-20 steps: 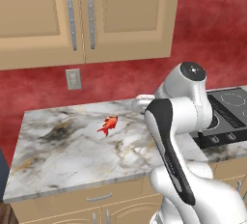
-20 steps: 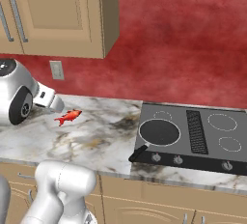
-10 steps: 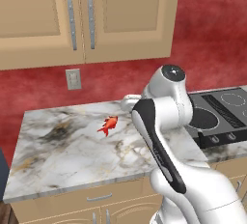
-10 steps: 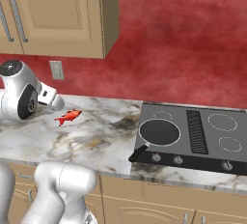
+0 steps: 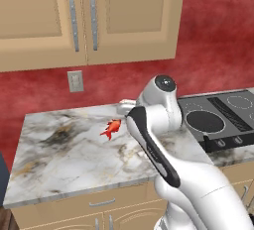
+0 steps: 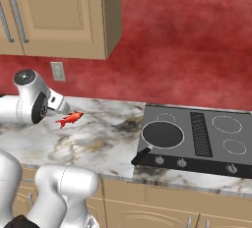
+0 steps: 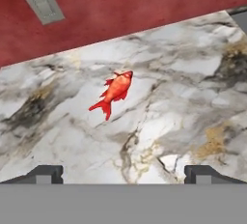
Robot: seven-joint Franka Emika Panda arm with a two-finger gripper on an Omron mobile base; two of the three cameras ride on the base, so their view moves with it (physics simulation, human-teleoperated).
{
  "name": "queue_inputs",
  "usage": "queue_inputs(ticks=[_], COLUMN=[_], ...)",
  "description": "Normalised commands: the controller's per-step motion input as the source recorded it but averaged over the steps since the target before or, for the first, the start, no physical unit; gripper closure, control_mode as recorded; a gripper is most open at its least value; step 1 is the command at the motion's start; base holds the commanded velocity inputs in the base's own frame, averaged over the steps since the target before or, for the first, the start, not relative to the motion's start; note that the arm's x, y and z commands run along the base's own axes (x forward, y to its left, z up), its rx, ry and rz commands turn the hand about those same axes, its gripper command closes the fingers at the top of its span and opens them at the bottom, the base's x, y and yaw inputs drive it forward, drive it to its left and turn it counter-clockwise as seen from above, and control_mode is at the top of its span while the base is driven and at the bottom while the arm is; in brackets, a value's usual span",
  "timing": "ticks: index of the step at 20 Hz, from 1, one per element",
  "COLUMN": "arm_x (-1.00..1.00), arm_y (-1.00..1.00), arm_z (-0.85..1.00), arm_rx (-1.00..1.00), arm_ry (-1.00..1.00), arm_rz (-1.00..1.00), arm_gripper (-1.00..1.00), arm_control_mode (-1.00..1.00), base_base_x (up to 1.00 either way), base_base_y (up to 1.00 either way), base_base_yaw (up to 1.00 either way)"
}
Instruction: Place both pans onto different burners. Then place the carrot and the fish on different pans.
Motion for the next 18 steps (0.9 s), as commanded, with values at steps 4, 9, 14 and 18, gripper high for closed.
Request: queue_inputs(ticks=[4,9,14,18], arm_x=[0.38,0.42,0.52,0.42], arm_y=[0.32,0.09,0.01,0.0], arm_z=[-0.18,-0.17,-0.03,-0.01], arm_rx=[-0.01,0.0,0.02,0.06], arm_ry=[0.0,0.05,0.13,0.15], arm_rz=[-0.14,-0.11,-0.05,0.0], arm_gripper=[-1.0,-1.0,-1.0,-1.0], arm_control_mode=[-1.0,-1.0,-1.0,-1.0], base_base_x=[0.0,0.0,0.0,0.0], base_base_y=[0.0,0.0,0.0,0.0], base_base_yaw=[0.0,0.0,0.0,0.0])
